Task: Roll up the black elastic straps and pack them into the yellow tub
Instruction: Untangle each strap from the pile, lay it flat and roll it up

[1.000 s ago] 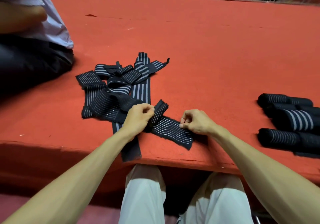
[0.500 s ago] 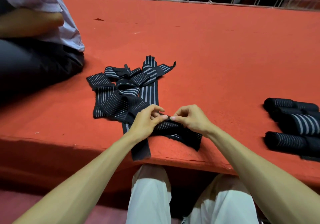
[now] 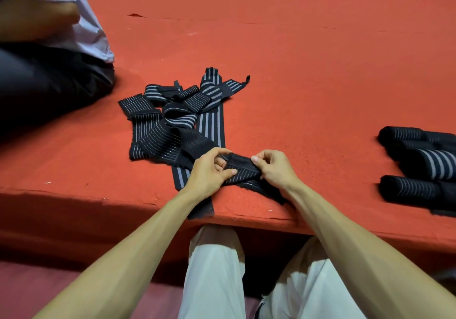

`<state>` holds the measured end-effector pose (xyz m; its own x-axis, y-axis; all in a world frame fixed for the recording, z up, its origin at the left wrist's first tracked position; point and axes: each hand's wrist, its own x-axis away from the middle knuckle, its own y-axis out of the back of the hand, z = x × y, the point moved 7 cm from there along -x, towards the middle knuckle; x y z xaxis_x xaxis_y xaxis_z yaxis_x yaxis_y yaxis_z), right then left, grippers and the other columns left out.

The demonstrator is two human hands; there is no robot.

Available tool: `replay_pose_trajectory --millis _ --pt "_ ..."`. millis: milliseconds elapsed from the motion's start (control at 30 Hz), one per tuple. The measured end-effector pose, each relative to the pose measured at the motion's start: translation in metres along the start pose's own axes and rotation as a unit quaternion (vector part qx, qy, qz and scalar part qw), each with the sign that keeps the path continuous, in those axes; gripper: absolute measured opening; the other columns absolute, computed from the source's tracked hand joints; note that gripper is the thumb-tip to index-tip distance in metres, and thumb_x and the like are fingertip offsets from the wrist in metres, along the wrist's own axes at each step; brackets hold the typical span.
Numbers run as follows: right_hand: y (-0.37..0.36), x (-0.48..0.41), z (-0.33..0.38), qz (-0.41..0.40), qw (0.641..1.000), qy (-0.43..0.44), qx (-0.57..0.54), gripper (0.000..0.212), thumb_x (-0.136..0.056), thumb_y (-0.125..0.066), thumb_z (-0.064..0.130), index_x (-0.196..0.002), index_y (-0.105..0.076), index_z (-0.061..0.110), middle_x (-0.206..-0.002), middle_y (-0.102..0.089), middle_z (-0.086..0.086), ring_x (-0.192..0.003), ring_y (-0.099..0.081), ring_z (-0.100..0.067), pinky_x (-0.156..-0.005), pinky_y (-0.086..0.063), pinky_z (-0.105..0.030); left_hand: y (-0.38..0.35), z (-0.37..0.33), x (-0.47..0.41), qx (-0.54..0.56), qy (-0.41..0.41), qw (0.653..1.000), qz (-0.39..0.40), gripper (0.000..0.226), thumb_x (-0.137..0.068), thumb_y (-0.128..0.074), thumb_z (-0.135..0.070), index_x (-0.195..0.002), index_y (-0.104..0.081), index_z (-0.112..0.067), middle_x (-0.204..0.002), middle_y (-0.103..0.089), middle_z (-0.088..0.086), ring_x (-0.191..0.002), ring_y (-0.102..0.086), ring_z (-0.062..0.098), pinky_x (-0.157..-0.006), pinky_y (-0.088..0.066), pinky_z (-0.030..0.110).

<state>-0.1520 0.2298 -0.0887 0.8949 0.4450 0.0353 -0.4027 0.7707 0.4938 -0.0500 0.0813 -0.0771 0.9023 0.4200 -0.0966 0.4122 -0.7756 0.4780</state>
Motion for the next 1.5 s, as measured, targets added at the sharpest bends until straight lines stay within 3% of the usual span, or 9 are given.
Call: replay_pose_trajectory --millis 167,333,500,600,800,967,1133,1300,1500 --pt "-0.001 0.002 0.012 0.037 0.995 -0.010 -0.096 0.032 -0.103 -0.045 0.021 -0.073 -0.054 0.014 -0.063 -0.055 -0.002 -0.050 -0.048 -0.011 -0.052 -0.041 -0.024 0.005 -0.015 0.010 -0.021 -0.051 0.998 0.019 0.017 -0.090 -0.067 -0.032 -0.102 -0.061 -0.023 -0.088 -0.063 -0.012 -0.080 -0.056 -0.007 -0.072 -0.041 0.013" --pt "0.019 0.004 0.052 0.048 0.974 0.042 -0.218 0.030 -0.104 -0.042 0.017 -0.078 -0.056 0.010 -0.071 -0.062 -0.009 -0.062 -0.060 -0.019 -0.065 -0.051 -0.035 0.030 -0.028 0.005 -0.152 -0.112 0.982 0.007 0.026 -0.087 -0.069 -0.022 -0.111 -0.063 -0.013 -0.102 -0.059 -0.007 -0.102 -0.051 0.016 -0.086 -0.037 0.028" --pt "0.077 0.002 0.103 -0.054 0.945 0.114 -0.301 0.030 -0.101 -0.048 0.013 -0.072 -0.054 0.011 -0.055 -0.046 0.000 -0.045 -0.039 -0.010 -0.047 -0.032 -0.022 0.042 -0.070 -0.008 -0.142 -0.121 0.982 -0.006 0.008 -0.096 -0.058 -0.023 -0.095 -0.057 -0.015 -0.091 -0.059 -0.002 -0.089 -0.055 0.017 -0.077 -0.042 0.034" --pt "0.111 0.005 0.123 -0.069 0.918 0.121 -0.372 0.025 -0.101 -0.049 0.017 -0.077 -0.054 0.011 -0.057 -0.049 0.002 -0.047 -0.042 -0.009 -0.046 -0.036 -0.022 0.033 -0.112 -0.015 -0.125 -0.159 0.979 0.001 0.016 -0.099 -0.052 -0.024 -0.094 -0.055 -0.010 -0.093 -0.061 0.004 -0.089 -0.057 0.022 -0.078 -0.043 0.038" --pt "0.174 0.009 0.143 -0.093 0.861 0.122 -0.485 0.018 -0.098 -0.056 0.023 -0.089 -0.060 0.008 -0.069 -0.063 -0.001 -0.057 -0.057 -0.010 -0.055 -0.051 -0.024 -0.004 -0.203 -0.012 -0.015 -0.218 0.973 0.079 0.010 -0.100 -0.050 -0.024 -0.106 -0.056 -0.019 -0.100 -0.061 -0.012 -0.095 -0.057 0.004 -0.074 -0.041 0.007" --pt "0.212 0.015 0.127 -0.146 0.840 0.084 -0.515 0.017 -0.094 -0.062 0.023 -0.086 -0.058 0.008 -0.063 -0.062 0.000 -0.055 -0.057 -0.013 -0.057 -0.052 -0.031 -0.045 -0.191 -0.010 -0.030 -0.187 0.968 0.167 0.024 -0.097 -0.056 -0.025 -0.119 -0.055 -0.016 -0.100 -0.064 0.000 -0.077 -0.064 0.014 -0.067 -0.057 0.034" --pt "0.231 0.022 0.098 -0.160 0.815 0.025 -0.557 0.023 -0.088 -0.069 0.020 -0.099 -0.063 0.000 -0.072 -0.065 -0.005 -0.056 -0.062 -0.014 -0.056 -0.056 -0.029 -0.086 -0.193 -0.002 0.081 -0.112 0.963 0.231 0.021 -0.097 -0.055 -0.012 -0.118 -0.057 -0.008 -0.104 -0.065 0.005 -0.084 -0.057 0.015 -0.068 -0.047 0.027" --pt "0.262 0.025 0.092 -0.209 0.872 0.003 -0.443 0.035 -0.088 -0.068 0.025 -0.111 -0.060 -0.001 -0.074 -0.063 -0.004 -0.050 -0.059 -0.008 -0.044 -0.048 -0.018 -0.111 -0.219 0.001 0.262 -0.042 0.908 0.324 0.036 -0.094 -0.056 -0.002 -0.130 -0.053 -0.003 -0.116 -0.062 0.013 -0.105 -0.059 0.023 -0.090 -0.047 0.039" --pt "0.275 -0.012 0.071 -0.226 0.910 -0.012 -0.347 0.016 -0.087 -0.071 0.018 -0.091 -0.061 0.006 -0.070 -0.064 -0.004 -0.049 -0.056 -0.010 -0.047 -0.048 -0.024 -0.138 -0.210 -0.010 0.328 0.016 0.876 0.354 0.028 -0.094 -0.056 -0.004 -0.121 -0.058 -0.008 -0.108 -0.062 0.012 -0.097 -0.056 0.024 -0.077 -0.048 0.030"
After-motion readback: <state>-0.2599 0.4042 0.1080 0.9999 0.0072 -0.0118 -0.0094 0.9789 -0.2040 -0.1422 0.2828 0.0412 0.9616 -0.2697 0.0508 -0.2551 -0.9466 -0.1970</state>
